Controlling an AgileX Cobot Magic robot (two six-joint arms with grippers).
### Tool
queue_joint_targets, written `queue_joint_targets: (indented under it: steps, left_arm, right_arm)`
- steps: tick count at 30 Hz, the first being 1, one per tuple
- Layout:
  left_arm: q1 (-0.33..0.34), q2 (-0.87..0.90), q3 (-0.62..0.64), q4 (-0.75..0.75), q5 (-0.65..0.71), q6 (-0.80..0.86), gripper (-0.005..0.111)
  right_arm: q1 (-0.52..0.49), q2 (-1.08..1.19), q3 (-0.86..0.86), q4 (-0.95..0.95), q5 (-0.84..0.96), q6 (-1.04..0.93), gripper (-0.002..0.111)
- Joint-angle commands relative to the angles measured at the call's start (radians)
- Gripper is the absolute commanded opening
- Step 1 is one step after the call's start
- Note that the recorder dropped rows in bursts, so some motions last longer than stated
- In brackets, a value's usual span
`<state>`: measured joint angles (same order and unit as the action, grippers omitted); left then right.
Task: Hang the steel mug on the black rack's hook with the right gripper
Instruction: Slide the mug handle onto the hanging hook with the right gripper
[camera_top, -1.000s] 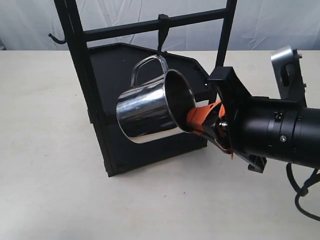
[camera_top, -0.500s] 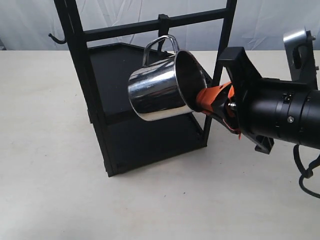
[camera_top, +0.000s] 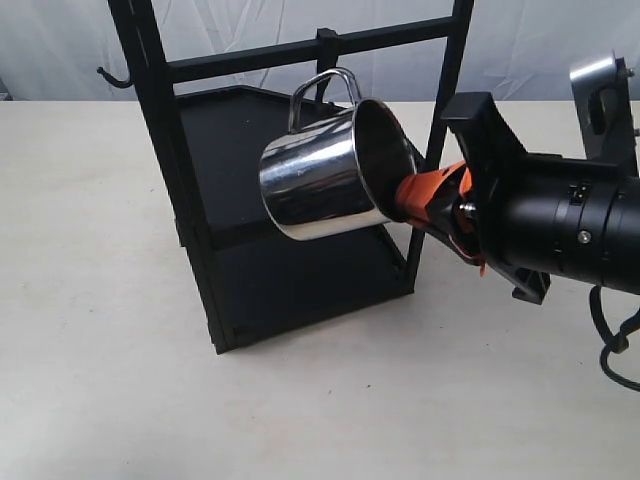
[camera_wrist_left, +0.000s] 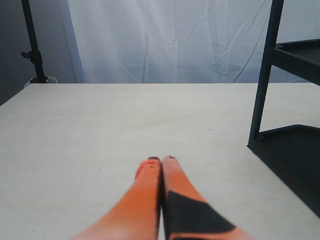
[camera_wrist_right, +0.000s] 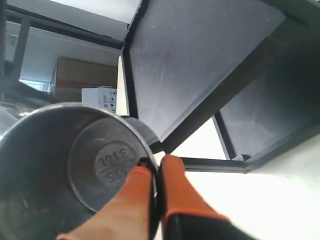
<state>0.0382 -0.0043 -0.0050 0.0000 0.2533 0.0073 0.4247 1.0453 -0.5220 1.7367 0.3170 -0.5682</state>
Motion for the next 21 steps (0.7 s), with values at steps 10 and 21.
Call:
queue_joint_targets:
  steps: [10, 21]
  left_arm:
    - [-0.001, 0.004, 0.005, -0.007, -0.014, 0.0, 0.0]
    - [-0.001, 0.004, 0.005, -0.007, -0.014, 0.0, 0.0]
  right_arm:
    - [-0.005, -0.002, 0.028, 0.001, -0.003, -0.007, -0.001]
    - [-0.005, -0.002, 0.082, 0.008, -0.012, -0.008, -0.001]
